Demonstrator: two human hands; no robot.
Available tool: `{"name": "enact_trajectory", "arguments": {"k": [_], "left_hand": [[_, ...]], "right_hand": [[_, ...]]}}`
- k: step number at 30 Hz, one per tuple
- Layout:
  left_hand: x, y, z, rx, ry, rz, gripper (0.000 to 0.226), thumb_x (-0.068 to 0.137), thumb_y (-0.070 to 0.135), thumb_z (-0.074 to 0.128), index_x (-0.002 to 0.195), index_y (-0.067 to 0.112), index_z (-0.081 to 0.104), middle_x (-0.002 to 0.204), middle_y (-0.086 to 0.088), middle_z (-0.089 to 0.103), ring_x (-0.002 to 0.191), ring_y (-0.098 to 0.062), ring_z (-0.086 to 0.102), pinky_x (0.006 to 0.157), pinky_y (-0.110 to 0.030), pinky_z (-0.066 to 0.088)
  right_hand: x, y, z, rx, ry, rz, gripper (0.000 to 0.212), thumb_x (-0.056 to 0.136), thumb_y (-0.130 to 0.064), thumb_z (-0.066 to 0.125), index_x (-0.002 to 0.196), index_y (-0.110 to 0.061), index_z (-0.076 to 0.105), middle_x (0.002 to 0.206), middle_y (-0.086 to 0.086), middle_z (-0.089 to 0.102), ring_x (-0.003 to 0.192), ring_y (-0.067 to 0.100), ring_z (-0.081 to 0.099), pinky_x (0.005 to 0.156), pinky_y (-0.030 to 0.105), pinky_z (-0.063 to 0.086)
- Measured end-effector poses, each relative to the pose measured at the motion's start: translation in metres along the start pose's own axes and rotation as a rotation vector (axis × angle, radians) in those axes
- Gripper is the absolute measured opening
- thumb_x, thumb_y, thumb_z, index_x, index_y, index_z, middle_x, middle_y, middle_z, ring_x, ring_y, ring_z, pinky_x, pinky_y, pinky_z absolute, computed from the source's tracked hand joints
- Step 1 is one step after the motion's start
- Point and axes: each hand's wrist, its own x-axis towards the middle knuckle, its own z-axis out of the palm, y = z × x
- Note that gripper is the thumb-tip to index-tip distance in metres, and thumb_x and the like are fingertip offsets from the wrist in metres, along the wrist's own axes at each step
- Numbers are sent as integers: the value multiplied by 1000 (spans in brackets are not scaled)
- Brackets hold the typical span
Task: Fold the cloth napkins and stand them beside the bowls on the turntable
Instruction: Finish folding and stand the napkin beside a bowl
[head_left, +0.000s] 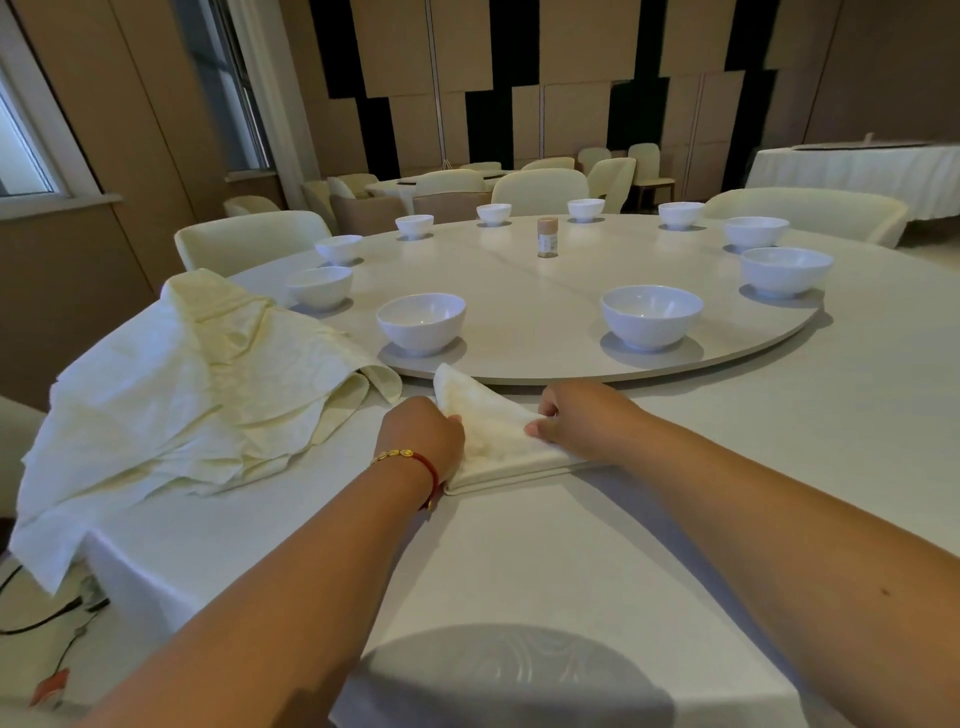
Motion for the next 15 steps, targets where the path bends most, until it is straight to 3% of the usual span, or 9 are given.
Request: {"name": "enact_trajectory", "arguments": {"k": [6, 10, 13, 15], "left_hand": [[2, 5, 1, 32, 8, -18, 20, 95, 24, 49, 81, 11, 47, 69, -1, 46, 78, -22, 50, 70, -30, 41], [-2, 0, 9, 130, 116, -21, 23, 93, 37, 47, 88, 15, 44, 69, 2, 46, 73, -21, 50, 64, -32, 41], [-3, -5, 10, 195, 162, -29, 35, 91, 50, 45, 90, 15, 48, 71, 2, 51, 75, -21, 54, 62, -30, 41], [-1, -6, 11, 248, 154, -18, 42, 91, 56, 43, 93, 16, 56, 84, -2, 59, 83, -23, 59, 67, -32, 46]], "right_hand": [[-1, 2, 5, -28, 4, 26, 27, 94, -40, 53, 88, -13, 55, 80, 6, 51, 73, 23, 47, 62, 31, 32], [1, 5, 8, -31, 32, 96, 39, 92, -51, 52, 104, -14, 49, 88, 2, 56, 83, 23, 54, 61, 31, 37], [2, 5, 10, -102, 13, 132, 44, 92, -56, 48, 85, -13, 41, 83, 2, 48, 80, 26, 51, 54, 30, 32], [0, 4, 8, -137, -7, 132, 49, 94, -57, 44, 69, -15, 35, 88, 4, 42, 80, 26, 49, 55, 29, 32]]}}
